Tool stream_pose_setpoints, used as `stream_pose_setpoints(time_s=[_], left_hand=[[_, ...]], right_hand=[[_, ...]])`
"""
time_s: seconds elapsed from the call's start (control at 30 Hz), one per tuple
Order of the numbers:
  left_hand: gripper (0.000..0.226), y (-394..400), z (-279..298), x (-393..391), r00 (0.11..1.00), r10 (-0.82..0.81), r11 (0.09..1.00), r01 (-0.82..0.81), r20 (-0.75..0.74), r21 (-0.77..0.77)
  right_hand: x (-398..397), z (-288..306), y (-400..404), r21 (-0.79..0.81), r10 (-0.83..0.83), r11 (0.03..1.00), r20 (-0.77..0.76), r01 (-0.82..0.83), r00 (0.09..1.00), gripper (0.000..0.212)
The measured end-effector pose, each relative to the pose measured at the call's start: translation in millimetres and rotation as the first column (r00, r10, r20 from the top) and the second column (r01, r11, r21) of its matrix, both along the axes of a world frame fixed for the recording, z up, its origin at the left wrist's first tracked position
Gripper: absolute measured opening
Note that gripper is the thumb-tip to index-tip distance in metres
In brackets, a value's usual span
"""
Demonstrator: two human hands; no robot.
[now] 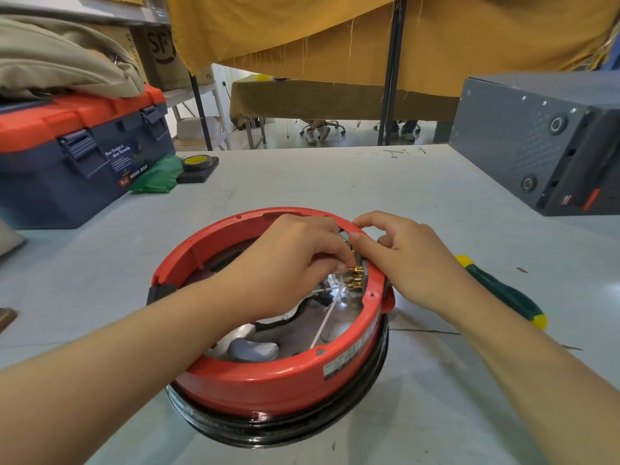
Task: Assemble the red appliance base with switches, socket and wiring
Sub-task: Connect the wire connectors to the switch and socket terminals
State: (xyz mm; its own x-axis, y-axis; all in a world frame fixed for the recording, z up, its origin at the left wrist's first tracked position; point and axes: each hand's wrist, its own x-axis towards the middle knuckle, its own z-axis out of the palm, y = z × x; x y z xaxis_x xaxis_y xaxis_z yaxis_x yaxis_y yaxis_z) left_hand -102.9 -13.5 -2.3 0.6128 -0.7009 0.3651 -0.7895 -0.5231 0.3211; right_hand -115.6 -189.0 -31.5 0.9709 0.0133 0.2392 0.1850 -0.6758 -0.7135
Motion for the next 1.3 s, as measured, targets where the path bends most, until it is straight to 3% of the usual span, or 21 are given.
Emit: stream_pose_setpoints(time_s=[0.53,0.87,1.3], left_hand=[[0.013,-0.2,1.4,-0.1,1.0,-0.011,1.0,0.011,-0.024,0.004],[0.012,2.6,1.3,0.7,0.994,-0.008,1.0,0.007,-0.109,-0.009],[0.013,2.2,-0.7,0.0,0.999,-0.002,1.0,0.002,-0.042,0.0]], right_hand=[[0.6,4.1,-1.5,-0.061,0.023,0.998,0.01,-0.023,1.0,0.024],[-3.6,7.4,-1.1,-0.066,-0.016,0.998,0.023,0.018,1.0,0.038],[-2.7,4.4,0.5,-0.031,-0.063,0.997,0.062,0.065,0.996,0.028]])
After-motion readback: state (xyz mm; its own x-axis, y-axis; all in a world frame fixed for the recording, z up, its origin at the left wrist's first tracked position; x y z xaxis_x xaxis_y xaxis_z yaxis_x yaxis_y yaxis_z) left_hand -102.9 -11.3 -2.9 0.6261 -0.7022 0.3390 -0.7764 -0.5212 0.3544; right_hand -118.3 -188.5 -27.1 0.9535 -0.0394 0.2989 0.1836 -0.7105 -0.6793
